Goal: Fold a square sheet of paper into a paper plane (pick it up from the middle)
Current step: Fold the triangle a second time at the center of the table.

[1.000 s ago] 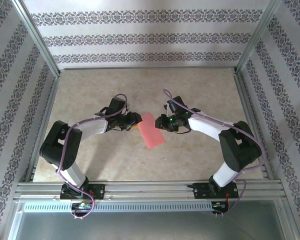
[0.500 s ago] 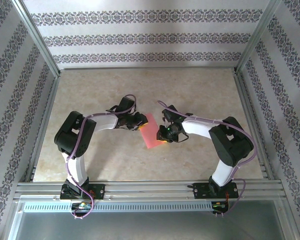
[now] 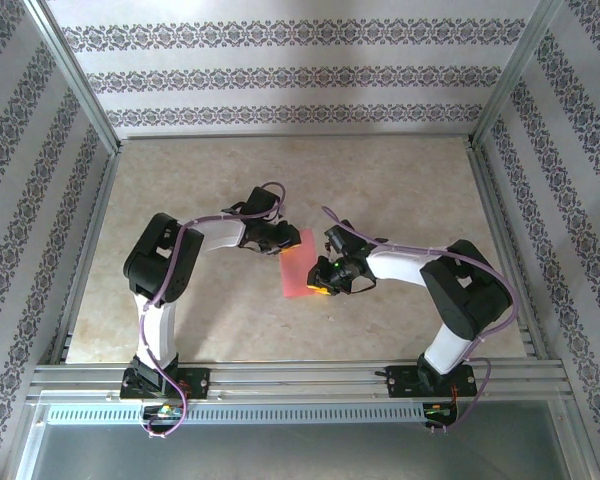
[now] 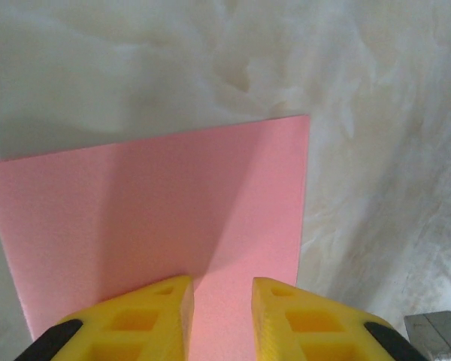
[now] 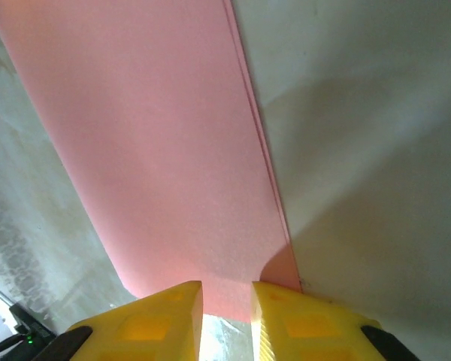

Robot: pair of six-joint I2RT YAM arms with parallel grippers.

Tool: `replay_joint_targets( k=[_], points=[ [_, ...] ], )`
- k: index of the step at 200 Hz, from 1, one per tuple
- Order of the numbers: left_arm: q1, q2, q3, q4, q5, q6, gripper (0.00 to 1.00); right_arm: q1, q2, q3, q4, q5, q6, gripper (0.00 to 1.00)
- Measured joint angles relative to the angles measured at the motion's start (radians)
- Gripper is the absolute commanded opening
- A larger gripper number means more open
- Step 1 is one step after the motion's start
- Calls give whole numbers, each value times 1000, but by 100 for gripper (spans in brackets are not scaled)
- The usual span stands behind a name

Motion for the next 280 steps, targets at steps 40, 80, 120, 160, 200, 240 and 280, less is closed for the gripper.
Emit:
replay_joint_targets(
  k=[40,80,120,160,200,240,280],
  points=[
    [0,24,72,-85,12,121,31,-50,-130,-50,17,16,18,33],
    [0,-85,7,-112,8,114,32,-113,-254,-101,24,61,3,42],
    [-1,-209,-134,-56,1,9,24,-118,-254,-124,23,70,-1,45],
    [-5,-153,-149,-27,-17,-57,20,-117,-215,-123,24,69,-1,47],
    [-6,-117,-149,-27,-34,-78,19,-103,-177,-119,24,63,-1,44],
    [-6,-111,-151,-20,-39,-90,18,-78,-141,-95,32,37,3,43],
    [-6,-111,-157,-10,-39,-103,18,-63,-105,-77,47,10,13,43]
  ],
)
